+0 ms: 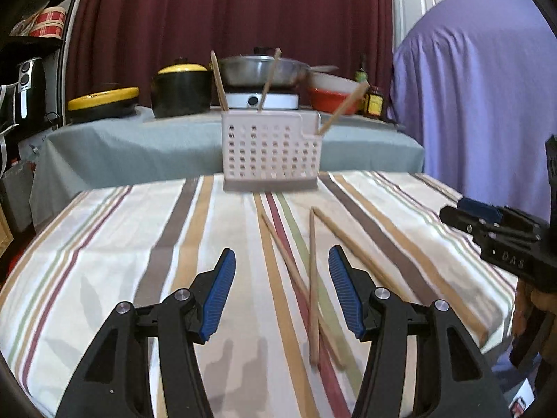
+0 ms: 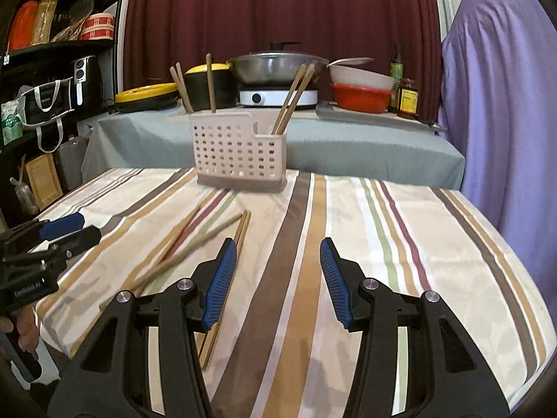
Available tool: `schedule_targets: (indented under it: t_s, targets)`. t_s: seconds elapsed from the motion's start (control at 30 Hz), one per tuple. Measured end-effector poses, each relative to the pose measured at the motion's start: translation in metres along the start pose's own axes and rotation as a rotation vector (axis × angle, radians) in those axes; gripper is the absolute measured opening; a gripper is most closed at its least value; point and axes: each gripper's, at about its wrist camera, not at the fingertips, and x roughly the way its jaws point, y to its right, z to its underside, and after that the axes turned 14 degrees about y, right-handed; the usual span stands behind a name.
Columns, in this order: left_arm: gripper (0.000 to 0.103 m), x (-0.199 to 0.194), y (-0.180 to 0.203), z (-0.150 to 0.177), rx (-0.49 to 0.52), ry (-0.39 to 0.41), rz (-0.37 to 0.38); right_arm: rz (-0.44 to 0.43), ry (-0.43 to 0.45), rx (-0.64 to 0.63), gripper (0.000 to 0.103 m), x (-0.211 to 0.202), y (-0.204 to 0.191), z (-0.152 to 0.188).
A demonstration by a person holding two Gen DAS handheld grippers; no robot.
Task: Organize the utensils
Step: 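Move both open tools back over the remaining chopsticks, then lower the left tool onto a chopstick and close it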
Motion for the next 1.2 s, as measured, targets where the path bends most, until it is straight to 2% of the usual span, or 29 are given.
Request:
schedule_targets:
  t_s: [0.1, 0.33, 0.5, 0.63, 0.73, 1.0, 1.13, 1.2]
  targets:
    - [0.053, -0.004, 0.002, 0.017, 0.004, -0.038, 0.013, -0.005, -0.008, 0.001, 0.049, -0.005, -0.003, 0.007]
    - [0.031, -0.001, 0.010, 0.039, 0.021, -0.097, 0.046, -0.011, -0.016, 0.001, 0.049, -0.010, -0.006, 0.014]
    - [0.030, 0.001, 0.012, 0.045, 0.019, -0.107, 0.060, -0.017, -0.023, 0.005, 0.049, -0.010, -0.009, 0.018]
    - [0.014, 0.004, 0.013, 0.047, 0.021, -0.121, 0.065, -0.022, -0.025, 0.005, 0.049, -0.010, -0.010, 0.020]
    - [0.007, 0.005, 0.015, 0.050, 0.027, -0.132, 0.078, -0.026, -0.030, 0.006, 0.049, -0.009, -0.011, 0.022]
    - [0.007, -0.004, 0.016, 0.042, 0.036, -0.086, 0.072, -0.055, -0.040, 0.003, 0.048, -0.009, -0.017, 0.026]
    - [0.007, -0.012, 0.009, 0.033, 0.023, -0.061, 0.050, -0.091, -0.061, -0.008, 0.039, -0.010, -0.027, 0.032]
    - [0.007, -0.016, 0.006, 0.030, 0.016, -0.051, 0.039, -0.111, -0.076, -0.011, 0.038, -0.009, -0.033, 0.036]
